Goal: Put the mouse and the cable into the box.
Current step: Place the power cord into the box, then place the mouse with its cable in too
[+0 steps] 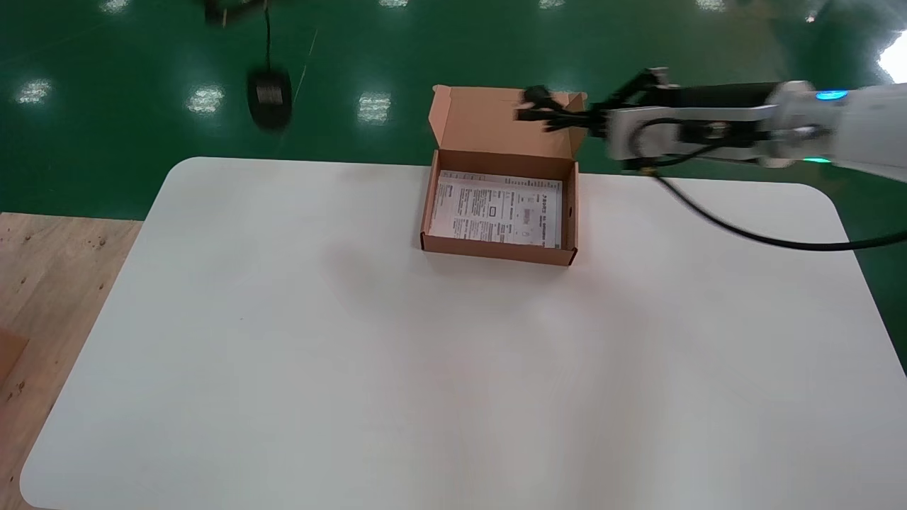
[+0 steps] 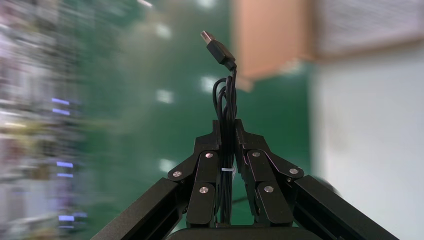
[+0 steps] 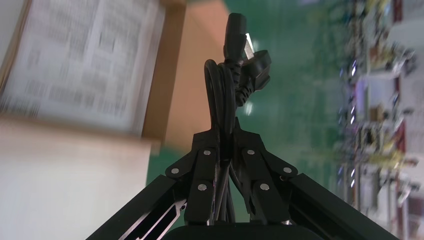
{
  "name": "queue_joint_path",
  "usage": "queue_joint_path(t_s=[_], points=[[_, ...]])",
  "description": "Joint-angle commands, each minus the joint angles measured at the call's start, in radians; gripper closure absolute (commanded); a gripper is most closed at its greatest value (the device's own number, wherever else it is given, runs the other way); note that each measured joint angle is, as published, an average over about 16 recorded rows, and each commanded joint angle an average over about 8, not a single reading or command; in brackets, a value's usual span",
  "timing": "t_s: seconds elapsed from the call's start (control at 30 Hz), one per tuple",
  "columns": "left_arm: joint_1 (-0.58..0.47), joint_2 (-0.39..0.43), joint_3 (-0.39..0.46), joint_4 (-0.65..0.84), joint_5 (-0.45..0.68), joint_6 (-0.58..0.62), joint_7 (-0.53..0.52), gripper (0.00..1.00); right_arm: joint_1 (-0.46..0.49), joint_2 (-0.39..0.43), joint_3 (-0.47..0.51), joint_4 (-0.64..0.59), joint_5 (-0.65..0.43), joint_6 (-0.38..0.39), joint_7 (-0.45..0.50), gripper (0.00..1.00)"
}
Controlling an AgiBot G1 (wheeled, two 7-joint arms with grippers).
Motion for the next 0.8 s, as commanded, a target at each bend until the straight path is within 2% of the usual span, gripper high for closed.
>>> queue_joint_path(t_s=[0.03, 0.37, 0.63, 0.8], points=[[-0.036, 0.010, -0.019, -0.007, -0.025, -0.020, 0.008, 1.00, -0.013, -0.043, 0.000, 0.031, -0.001, 0.046, -0.005, 1.00], [-0.077, 0.056, -0.058, 0.016, -0.080, -0.018, 0.146, 1.00, -0.053, -0.181, -0.035, -0.006, -0.046, 0.138, -0.062, 1.00], [-0.087, 0.072, -0.063, 0.057, -0.089, 0.000, 0.202, 1.00, -0.061, -0.225, -0.045, -0.088, -0.056, 0.176, -0.125, 1.00], [-0.093, 0.076, -0.065, 0.079, -0.091, 0.006, 0.217, 1.00, -0.067, -0.241, -0.052, -0.126, -0.051, 0.171, -0.157, 1.00]])
